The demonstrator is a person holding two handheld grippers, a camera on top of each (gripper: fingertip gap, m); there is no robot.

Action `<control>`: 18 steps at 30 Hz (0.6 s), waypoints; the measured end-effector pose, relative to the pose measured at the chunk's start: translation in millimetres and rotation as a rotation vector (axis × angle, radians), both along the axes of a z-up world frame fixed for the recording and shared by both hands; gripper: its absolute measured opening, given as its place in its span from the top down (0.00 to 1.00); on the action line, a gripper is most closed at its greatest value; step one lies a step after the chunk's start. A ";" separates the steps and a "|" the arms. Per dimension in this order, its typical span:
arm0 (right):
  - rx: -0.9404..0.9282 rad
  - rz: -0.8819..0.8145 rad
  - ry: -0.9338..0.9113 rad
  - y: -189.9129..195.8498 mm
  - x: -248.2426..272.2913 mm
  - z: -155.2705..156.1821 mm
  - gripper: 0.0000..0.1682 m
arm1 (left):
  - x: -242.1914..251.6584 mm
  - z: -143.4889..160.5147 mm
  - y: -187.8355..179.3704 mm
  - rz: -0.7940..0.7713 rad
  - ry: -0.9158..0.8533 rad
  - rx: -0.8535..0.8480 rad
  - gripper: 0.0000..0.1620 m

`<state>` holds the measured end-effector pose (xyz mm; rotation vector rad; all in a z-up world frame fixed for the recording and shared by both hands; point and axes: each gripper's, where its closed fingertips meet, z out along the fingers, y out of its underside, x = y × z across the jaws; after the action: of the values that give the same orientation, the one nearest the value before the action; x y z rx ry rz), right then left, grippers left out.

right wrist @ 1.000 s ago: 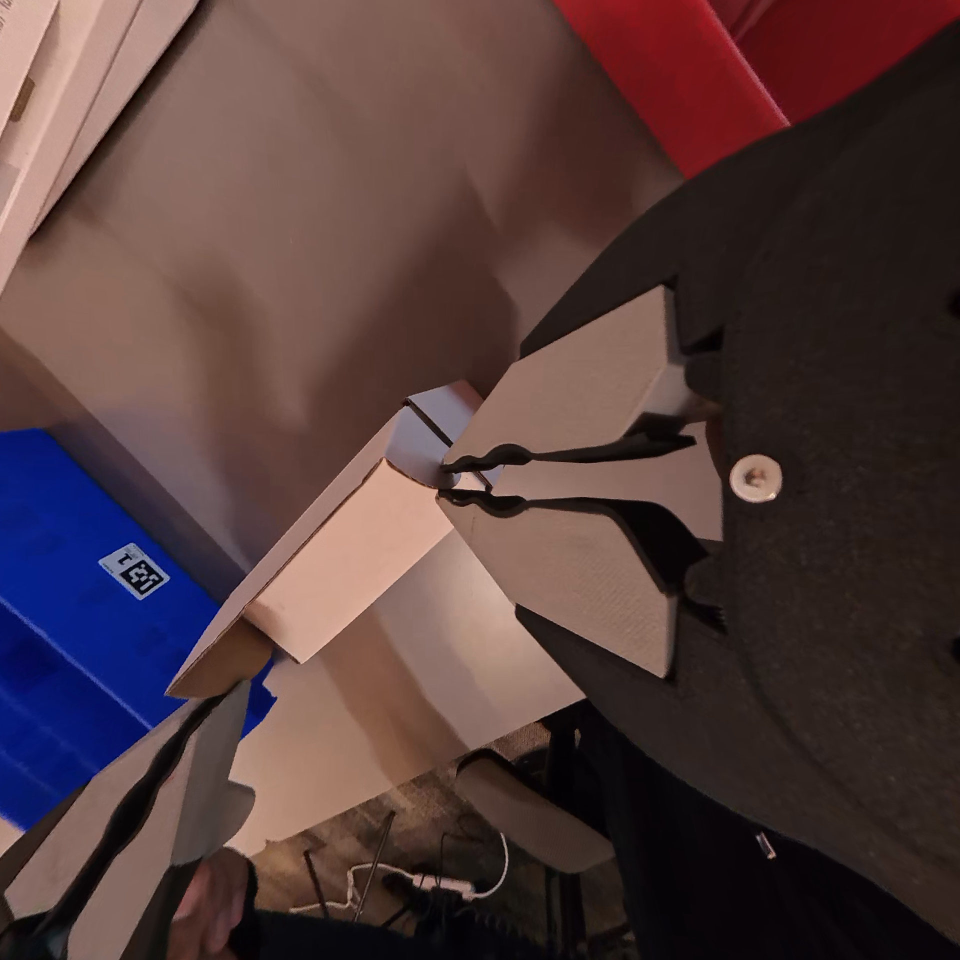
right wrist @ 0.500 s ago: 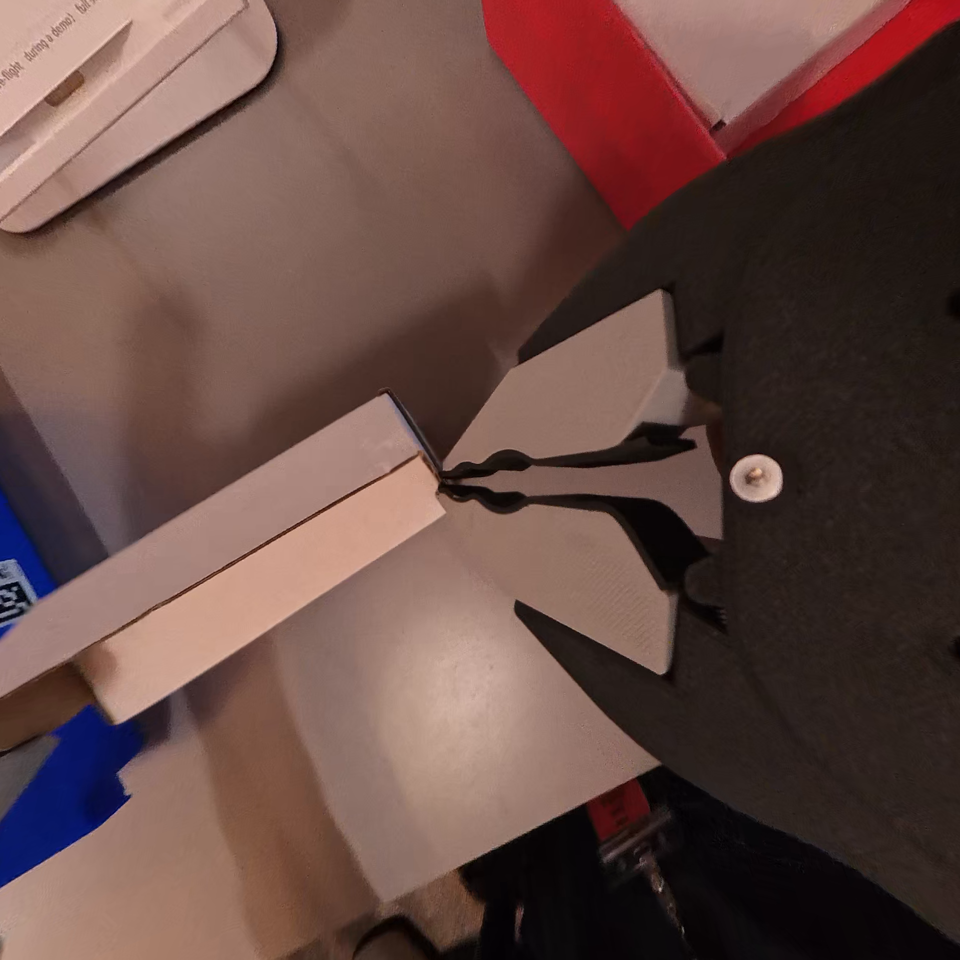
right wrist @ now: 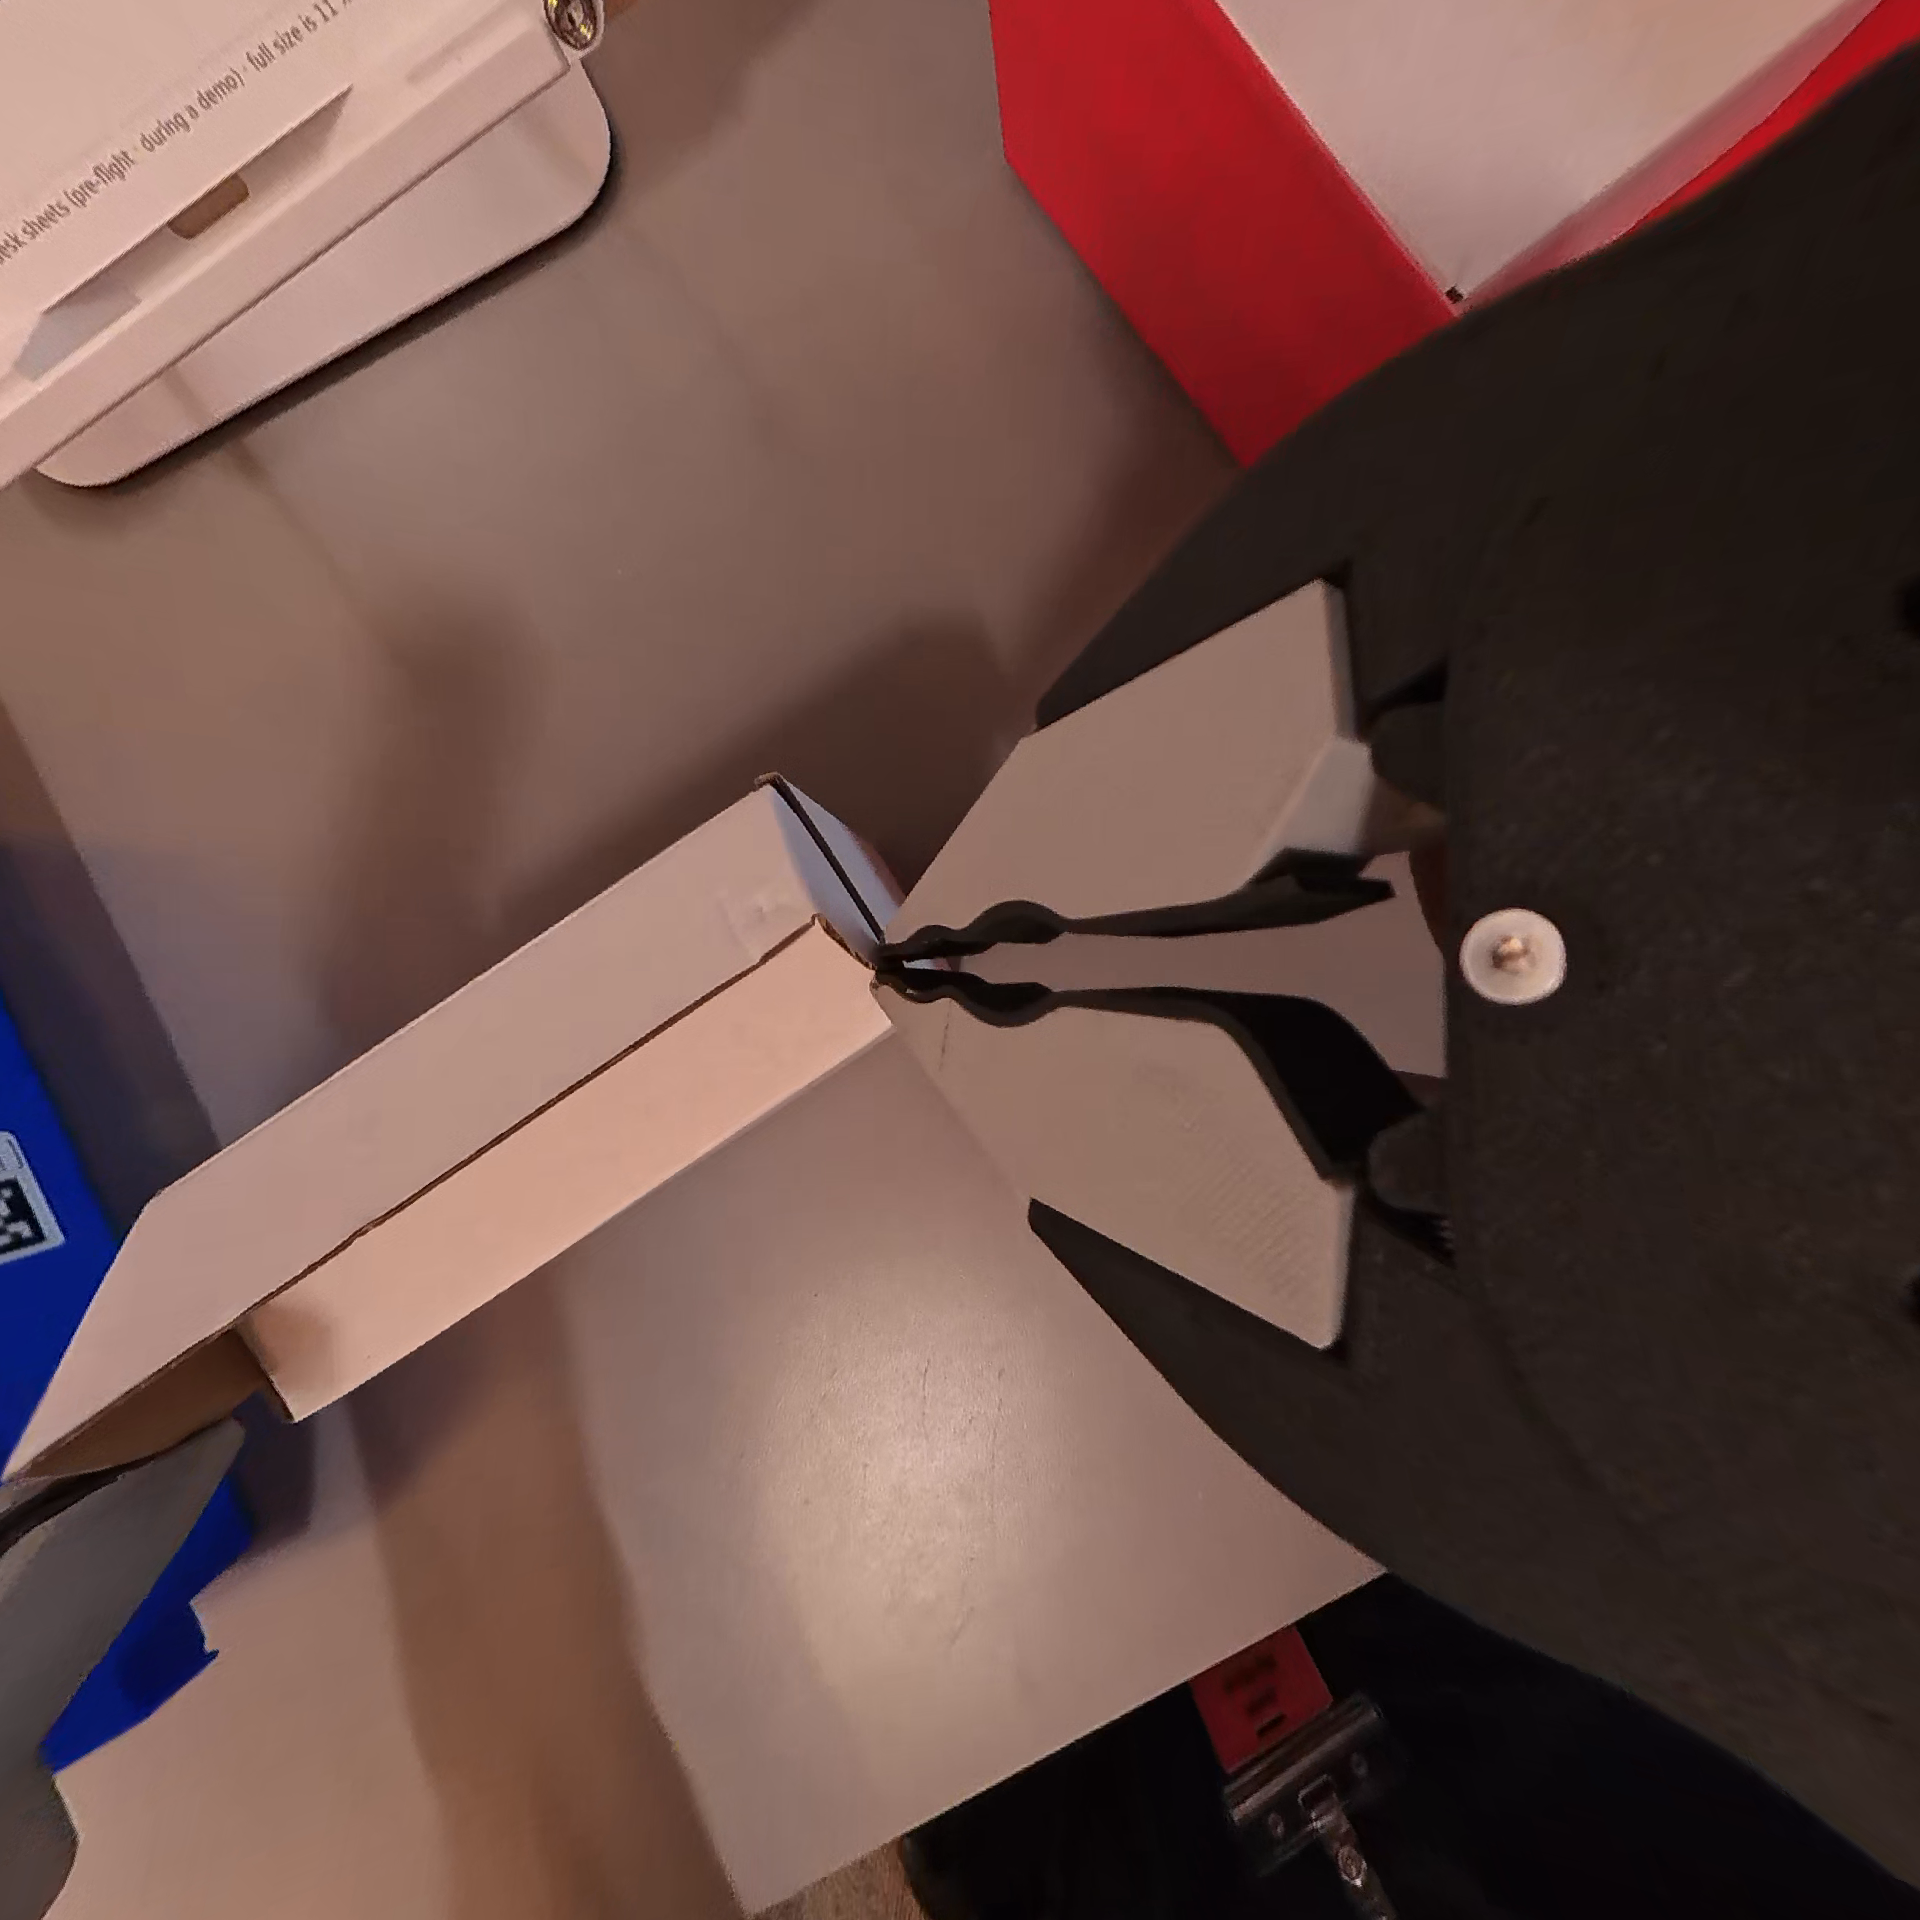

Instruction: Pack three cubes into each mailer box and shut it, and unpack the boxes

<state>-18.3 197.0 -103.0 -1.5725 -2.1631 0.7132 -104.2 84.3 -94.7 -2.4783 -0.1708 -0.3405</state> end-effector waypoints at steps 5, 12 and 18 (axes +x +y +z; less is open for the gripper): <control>0.008 0.004 0.008 0.1 -0.4 -0.3 1.00 | 4.9 3.9 -5.1 -0.031 0.003 0.032 1.00; 0.037 0.017 -0.005 0.4 -0.9 -0.6 1.00 | -2.8 40.9 -13.6 -0.019 -0.050 0.161 0.96; 0.021 0.014 -0.005 -0.4 -1.1 -0.8 1.00 | 1.9 59.0 19.6 0.013 -0.052 0.256 1.00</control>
<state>-19.4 196.6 -103.8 -1.5510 -2.1802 0.6897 -102.3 103.9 -35.7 -2.2165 -0.1540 -0.3959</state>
